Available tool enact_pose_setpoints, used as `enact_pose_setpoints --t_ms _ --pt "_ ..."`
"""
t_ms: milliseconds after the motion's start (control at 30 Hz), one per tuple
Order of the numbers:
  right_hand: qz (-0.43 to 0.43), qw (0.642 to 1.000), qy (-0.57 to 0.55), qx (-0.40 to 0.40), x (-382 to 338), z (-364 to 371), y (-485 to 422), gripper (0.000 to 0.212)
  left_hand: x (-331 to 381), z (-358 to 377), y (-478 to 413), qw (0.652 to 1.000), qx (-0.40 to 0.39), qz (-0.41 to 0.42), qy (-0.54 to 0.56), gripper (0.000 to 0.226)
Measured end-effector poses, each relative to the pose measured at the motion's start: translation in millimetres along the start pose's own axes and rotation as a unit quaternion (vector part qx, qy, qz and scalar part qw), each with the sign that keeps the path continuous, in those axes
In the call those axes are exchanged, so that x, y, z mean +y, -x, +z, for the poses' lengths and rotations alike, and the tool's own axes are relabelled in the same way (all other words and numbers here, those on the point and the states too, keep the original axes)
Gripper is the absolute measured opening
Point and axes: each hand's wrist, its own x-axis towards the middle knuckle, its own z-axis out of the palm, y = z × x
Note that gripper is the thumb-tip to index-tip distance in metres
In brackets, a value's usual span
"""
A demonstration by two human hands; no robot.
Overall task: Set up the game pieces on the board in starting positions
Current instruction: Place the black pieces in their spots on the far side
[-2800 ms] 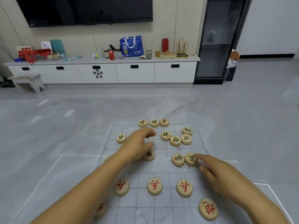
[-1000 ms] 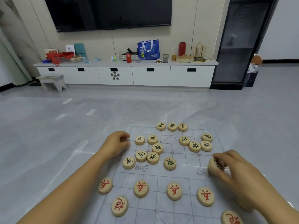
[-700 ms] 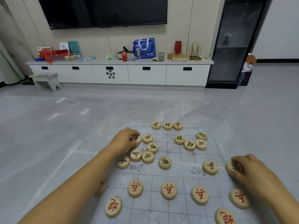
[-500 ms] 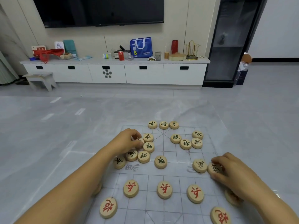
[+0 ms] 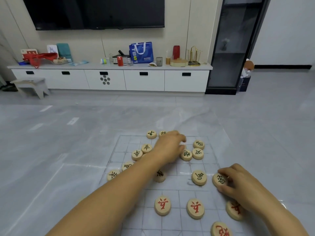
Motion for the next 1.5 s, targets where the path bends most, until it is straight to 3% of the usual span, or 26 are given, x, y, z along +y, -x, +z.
enact_pose_setpoints --t_ms 233,400,533,767,1033,1167,1367,1500 --pt "-0.026 0.999 0.022 0.011 2.2 1.8 -0.7 0.044 57.7 39.7 -53.5 0.99 -0.069 -0.055 -0.11 0.046" --pt "-0.016 1.0 0.011 0.008 4.5 3.3 -2.8 0.044 48.5 27.9 -58.2 0.998 -0.023 -0.054 -0.005 0.043" --pt "0.0 1.0 0.014 0.007 2.2 3.5 -1.8 0.042 -7.3 -17.1 -36.1 0.987 0.021 -0.09 0.134 0.055" --pt "0.024 1.0 -0.003 0.014 -12.5 -3.7 -6.4 0.037 -147.5 -50.9 28.9 0.959 0.062 -0.252 0.113 0.05" --pt "0.033 0.999 -0.031 0.026 -39.5 -14.8 -96.2 0.024 -144.5 -30.7 15.5 0.971 0.058 -0.186 0.141 0.049" --pt "0.057 0.996 -0.053 0.031 -34.4 -0.4 -138.7 0.034 -147.1 -25.3 10.4 0.966 0.047 -0.181 0.178 0.052" --pt "0.07 0.989 -0.131 -0.002 -23.7 7.5 -156.1 0.049 -161.2 -23.2 7.5 0.946 0.061 -0.202 0.246 0.038" --pt "0.073 0.988 -0.136 -0.027 -21.1 6.8 -164.8 0.043 -158.9 -20.2 1.3 0.944 0.078 -0.201 0.249 0.039"
